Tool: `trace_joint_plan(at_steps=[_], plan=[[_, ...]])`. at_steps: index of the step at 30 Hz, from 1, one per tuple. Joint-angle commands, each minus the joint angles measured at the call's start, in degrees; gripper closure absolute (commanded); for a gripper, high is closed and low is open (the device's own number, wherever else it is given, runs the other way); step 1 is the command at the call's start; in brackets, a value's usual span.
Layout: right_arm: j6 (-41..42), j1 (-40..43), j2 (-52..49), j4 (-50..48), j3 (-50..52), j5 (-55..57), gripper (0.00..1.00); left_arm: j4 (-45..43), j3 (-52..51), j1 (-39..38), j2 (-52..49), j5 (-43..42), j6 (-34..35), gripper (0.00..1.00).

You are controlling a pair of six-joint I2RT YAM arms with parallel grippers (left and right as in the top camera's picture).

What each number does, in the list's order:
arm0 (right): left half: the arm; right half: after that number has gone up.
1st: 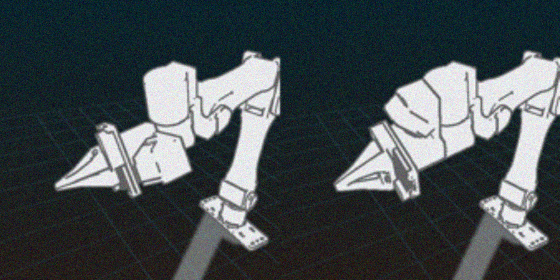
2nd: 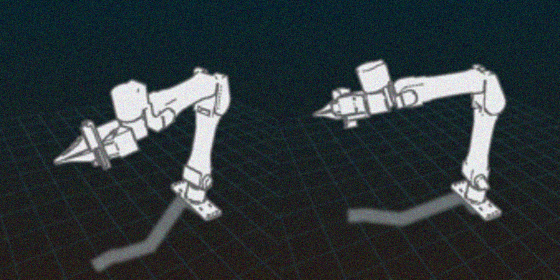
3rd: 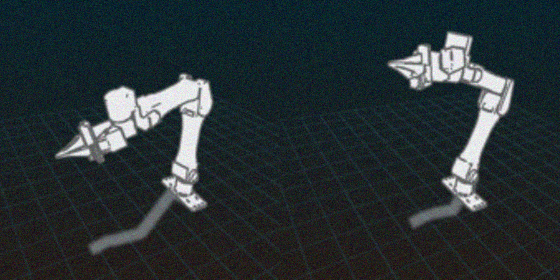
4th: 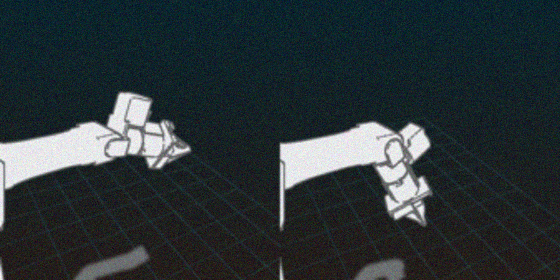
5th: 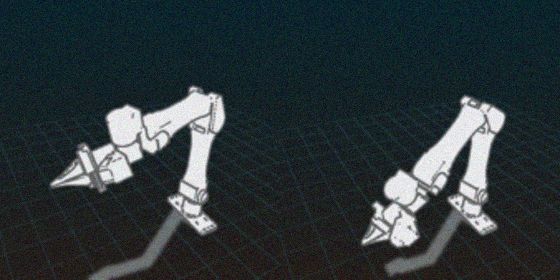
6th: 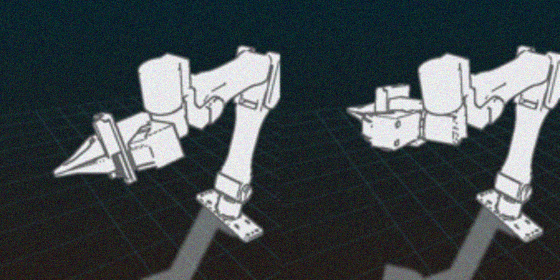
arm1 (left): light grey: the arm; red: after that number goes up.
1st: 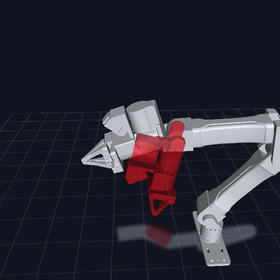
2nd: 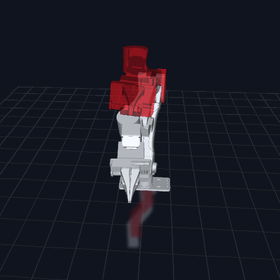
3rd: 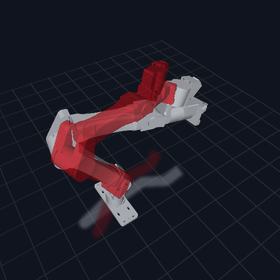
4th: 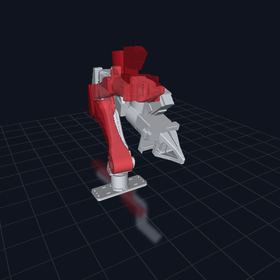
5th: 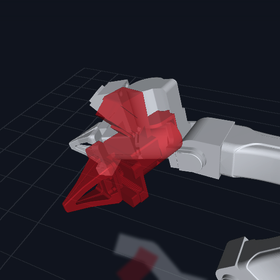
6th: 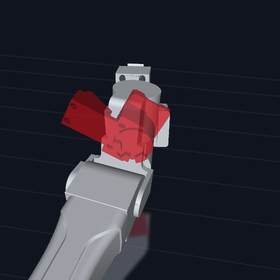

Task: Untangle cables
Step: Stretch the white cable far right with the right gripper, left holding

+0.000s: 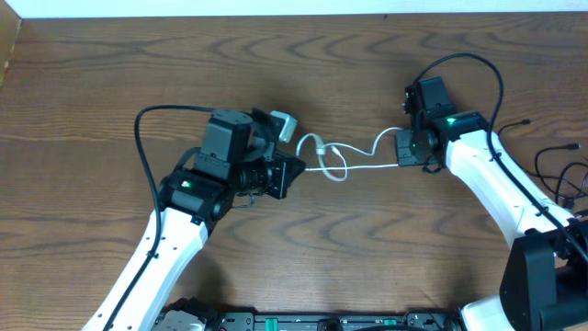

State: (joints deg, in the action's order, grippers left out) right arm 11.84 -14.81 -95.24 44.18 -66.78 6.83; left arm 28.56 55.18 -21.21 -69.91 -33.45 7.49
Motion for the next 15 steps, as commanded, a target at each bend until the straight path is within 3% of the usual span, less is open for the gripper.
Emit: trace_joint_plan(at_steps=[1,9,15], plan=[[2.9,2.6,0.2,-0.1,-0.5,6.3,0.99,1.6,0.2,2.3,1.1,2.5,-0.2,0.93],[1.1,6.0,5.9,-4.2,-0.7,6.5,0.99,2.4,0.2,2.6,1.1,2.7,-0.2,0.92],[-2.5,7.8,15.4,-12.6,-0.7,10.1,0.99,2.6,0.2,2.6,1.1,2.7,-0.2,0.92]])
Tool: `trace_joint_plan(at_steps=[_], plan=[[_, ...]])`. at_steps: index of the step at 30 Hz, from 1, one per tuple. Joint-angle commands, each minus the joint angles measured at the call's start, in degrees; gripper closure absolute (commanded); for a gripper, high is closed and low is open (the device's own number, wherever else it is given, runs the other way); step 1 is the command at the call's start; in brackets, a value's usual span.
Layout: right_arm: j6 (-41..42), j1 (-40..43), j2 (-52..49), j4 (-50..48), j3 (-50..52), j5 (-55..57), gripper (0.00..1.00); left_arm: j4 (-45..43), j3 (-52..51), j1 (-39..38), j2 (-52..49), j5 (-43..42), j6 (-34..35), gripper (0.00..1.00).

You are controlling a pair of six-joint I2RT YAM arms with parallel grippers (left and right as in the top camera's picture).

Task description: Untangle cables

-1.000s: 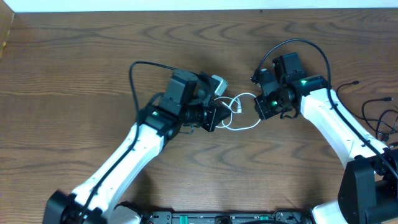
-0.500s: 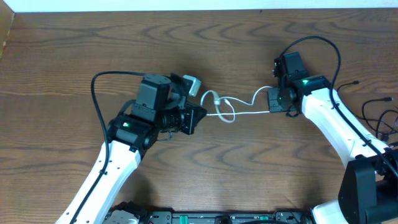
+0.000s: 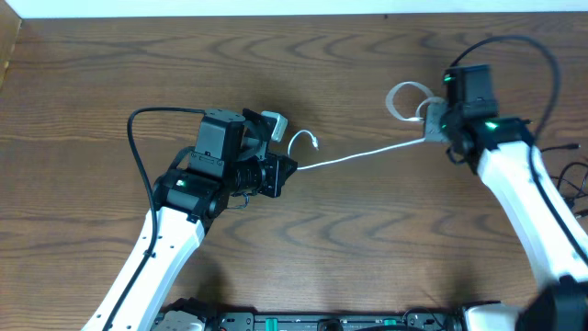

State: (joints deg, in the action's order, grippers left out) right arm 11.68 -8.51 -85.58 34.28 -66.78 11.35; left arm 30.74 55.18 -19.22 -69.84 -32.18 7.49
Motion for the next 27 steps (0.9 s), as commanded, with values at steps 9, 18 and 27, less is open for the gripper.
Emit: trace_joint_plan(at_steps=[9,18,27], plan=[[-2.6,6.1,16.4,-11.8,-0.7,9.5,0.99,1.5,0.2,0.5,1.0,1.4,-0.2,0.49],[-5.6,20.4,15.1,-17.0,-0.7,9.5,0.99,2.7,0.2,0.5,1.0,1.4,-0.2,0.49],[-5.5,33.8,8.8,-15.1,-0.7,7.0,0.99,3.5,0.2,0.5,1.0,3.8,-0.2,0.49]])
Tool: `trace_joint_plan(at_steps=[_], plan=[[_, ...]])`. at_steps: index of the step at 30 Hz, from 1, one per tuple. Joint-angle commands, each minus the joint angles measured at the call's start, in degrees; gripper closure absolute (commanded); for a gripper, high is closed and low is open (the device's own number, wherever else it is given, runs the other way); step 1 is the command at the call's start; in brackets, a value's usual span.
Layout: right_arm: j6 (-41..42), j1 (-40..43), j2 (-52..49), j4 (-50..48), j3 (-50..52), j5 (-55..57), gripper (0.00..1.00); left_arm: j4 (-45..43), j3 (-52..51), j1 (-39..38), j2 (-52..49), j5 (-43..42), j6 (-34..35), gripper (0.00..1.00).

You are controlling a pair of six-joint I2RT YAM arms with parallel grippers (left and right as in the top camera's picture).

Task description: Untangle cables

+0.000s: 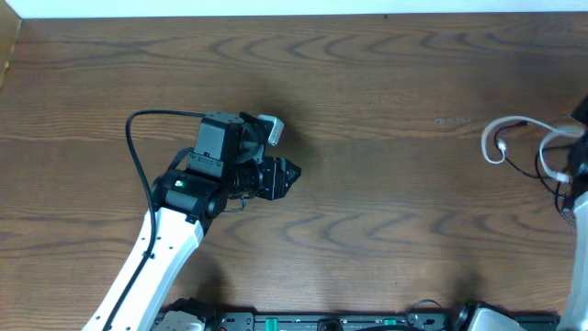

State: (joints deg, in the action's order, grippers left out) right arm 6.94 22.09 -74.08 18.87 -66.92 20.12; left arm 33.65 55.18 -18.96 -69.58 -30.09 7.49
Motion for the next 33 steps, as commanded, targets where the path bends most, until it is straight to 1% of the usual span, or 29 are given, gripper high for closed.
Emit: trace_joint_plan(at_steps=[1,8,12,13,14,15,16,18,25,29,33], plan=[[-0.7,4.3,-3.8,0.2,-0.6,-2.9,0.99,0.8,0.2,0.3,0.7,1.7,-0.2,0.49],[0.4,7.3,-7.9,-0.7,-0.6,-4.4,0.99,1.3,0.2,0.3,0.6,1.7,-0.2,0.49],[2.8,8.6,-9.6,-0.9,-0.6,-6.9,0.99,1.3,0.2,0.3,0.2,1.7,-0.2,0.49],[3.2,8.8,-10.0,-0.9,-0.6,-8.1,0.97,1.4,0.2,0.3,0.1,1.7,-0.2,0.48],[3.3,9.0,-10.7,-0.8,-0.6,-11.1,0.75,1.5,0.2,0.3,-0.2,1.7,-0.2,0.48],[3.3,9.0,-11.0,-0.9,-0.6,-12.4,0.63,1.5,0.2,0.3,-0.4,1.7,-0.2,0.49],[3.3,9.0,-11.4,-0.8,-0.6,-14.2,0.56,1.5,0.2,0.3,-0.5,1.7,-0.2,0.48],[3.3,8.9,-12.1,-0.6,-0.6,-17.1,0.50,1.5,0.2,0.3,-0.9,1.7,-0.2,0.48],[3.3,8.9,-13.8,0.4,-0.6,-28.2,0.44,1.7,0.2,0.3,-1.5,3.0,-0.2,0.48],[3.3,8.1,-14.1,0.9,-0.6,-38.1,0.43,1.9,0.2,0.3,-1.5,6.7,-0.2,0.48],[3.3,6.2,-14.1,1.3,-0.6,-44.9,0.43,1.9,0.2,0.3,-1.5,10.5,-0.2,0.48]])
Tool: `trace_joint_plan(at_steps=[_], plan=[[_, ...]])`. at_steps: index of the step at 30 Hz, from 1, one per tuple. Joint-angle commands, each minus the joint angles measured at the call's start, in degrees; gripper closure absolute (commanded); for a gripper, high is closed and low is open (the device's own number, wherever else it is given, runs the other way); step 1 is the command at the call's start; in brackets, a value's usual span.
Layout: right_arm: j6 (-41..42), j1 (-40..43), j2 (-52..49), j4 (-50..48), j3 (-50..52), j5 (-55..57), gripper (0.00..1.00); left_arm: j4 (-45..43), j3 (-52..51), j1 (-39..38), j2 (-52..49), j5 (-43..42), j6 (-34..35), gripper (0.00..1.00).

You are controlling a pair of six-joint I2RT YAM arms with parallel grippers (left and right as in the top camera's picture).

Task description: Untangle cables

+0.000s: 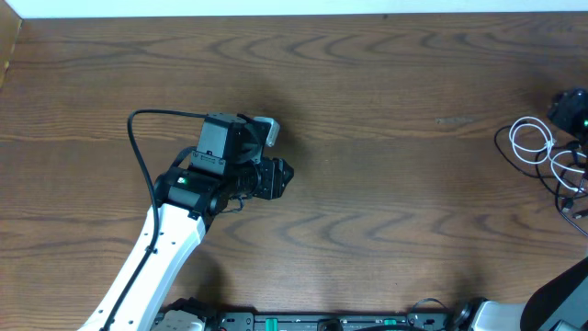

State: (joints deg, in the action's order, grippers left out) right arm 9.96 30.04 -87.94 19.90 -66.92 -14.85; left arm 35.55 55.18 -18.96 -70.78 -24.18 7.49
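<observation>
A white cable (533,143) lies in loose loops at the far right of the table, running into a second loop (569,171) near the edge. My right gripper (571,111) is a dark shape just above those loops, cut off by the frame edge, so its jaws are hidden. My left gripper (281,175) sits at the table's middle left, pointing right, with nothing visible between its fingers. The overhead view does not show how far apart they stand.
Thin black cables (577,198) lie tangled at the right edge beside the white loops. The left arm's black cable (138,147) arcs over the wooden table (386,230). The left wrist camera (265,130) juts out above the gripper.
The white cable has dropped from a raised arc at the right edge into flat loops on the table. The right arm has shifted slightly. The left arm has barely moved.
At first both grippers held the knotted white cable between them at mid table. Then the right gripper was farther right, with the cable drawn straight. Later the cable was free of the left gripper and at the right edge, where it now lies looped.
</observation>
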Motion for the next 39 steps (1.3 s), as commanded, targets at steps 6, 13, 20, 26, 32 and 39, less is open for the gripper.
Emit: trace_joint_plan(at_steps=[6,13,20,26,32,39], plan=[[-1.4,-9.1,-0.3,0.5,-0.6,-13.0,0.42,0.0,0.2,0.3,-0.4,13.4,0.1,0.48],[-7.6,-21.9,-0.8,2.4,-0.6,-8.1,0.39,0.0,0.2,0.3,-2.6,22.9,1.0,0.47],[-10.1,-31.6,-3.4,8.3,-0.6,8.6,0.35,0.8,0.2,1.2,-5.6,26.4,6.5,0.43],[-10.2,-35.4,-6.9,16.3,-0.6,10.2,0.25,5.8,0.2,5.2,-7.3,25.2,9.4,0.42],[-9.9,-35.7,-7.0,26.3,-0.6,9.1,0.01,15.0,0.2,9.5,-7.3,18.6,9.4,0.14],[-8.1,-35.6,-5.0,34.0,-0.3,9.4,0.01,22.3,-0.3,10.4,-6.0,18.6,7.4,0.10]])
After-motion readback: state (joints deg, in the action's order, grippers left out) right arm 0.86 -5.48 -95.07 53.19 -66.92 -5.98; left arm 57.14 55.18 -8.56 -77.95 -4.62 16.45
